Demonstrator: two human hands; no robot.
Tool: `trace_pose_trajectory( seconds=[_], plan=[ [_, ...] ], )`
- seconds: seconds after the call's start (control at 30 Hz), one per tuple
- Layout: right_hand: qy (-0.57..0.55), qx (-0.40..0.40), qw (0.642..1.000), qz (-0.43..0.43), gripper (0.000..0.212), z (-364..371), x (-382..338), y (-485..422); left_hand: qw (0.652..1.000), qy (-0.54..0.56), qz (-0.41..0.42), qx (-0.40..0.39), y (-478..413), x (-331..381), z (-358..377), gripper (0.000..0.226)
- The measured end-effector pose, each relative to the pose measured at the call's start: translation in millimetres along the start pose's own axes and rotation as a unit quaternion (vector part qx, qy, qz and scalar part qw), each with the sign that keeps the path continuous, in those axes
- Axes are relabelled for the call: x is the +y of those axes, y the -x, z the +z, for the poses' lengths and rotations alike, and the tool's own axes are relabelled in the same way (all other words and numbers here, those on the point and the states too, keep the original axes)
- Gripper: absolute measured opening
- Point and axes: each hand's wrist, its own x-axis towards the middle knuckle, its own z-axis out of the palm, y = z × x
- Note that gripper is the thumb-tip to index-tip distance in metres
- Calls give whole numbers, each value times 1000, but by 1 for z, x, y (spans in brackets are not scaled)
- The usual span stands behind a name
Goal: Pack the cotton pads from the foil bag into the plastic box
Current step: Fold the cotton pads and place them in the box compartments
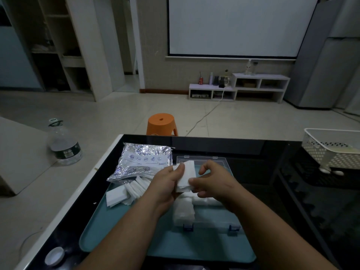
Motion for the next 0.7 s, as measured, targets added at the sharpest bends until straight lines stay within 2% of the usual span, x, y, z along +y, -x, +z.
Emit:
trace_pose_trajectory(
  seconds=[0.1, 0.2, 0.27, 0.4, 0.53, 0.6, 0.7],
  plan=[
    [11, 14, 1000, 2, 21, -8, 4, 1, 999, -40, 0, -14, 3, 0, 4, 14],
    [86, 8, 996, 15, 14, -14, 7, 0, 991, -131, 11, 25, 2, -3, 6, 31],
    [117, 0, 993, 21, 11, -15, 9, -1, 982, -186, 14, 41, 1, -6, 6, 33],
    [151, 6, 988, 31, 13, -17, 10, -3, 948, -307, 64, 46, 2, -12, 8, 28],
    [184, -13, 980, 69, 17, -19, 11, -3, 925, -369, 79, 48, 5, -17, 12, 21],
    [192, -32, 976, 98, 15, -18, 12, -2, 899, -425, 93, 58, 5, -21, 15, 23],
    [216, -40, 968, 119, 12, -14, 16, -3, 834, -536, 104, 73, 6, -24, 18, 22]
  ],
)
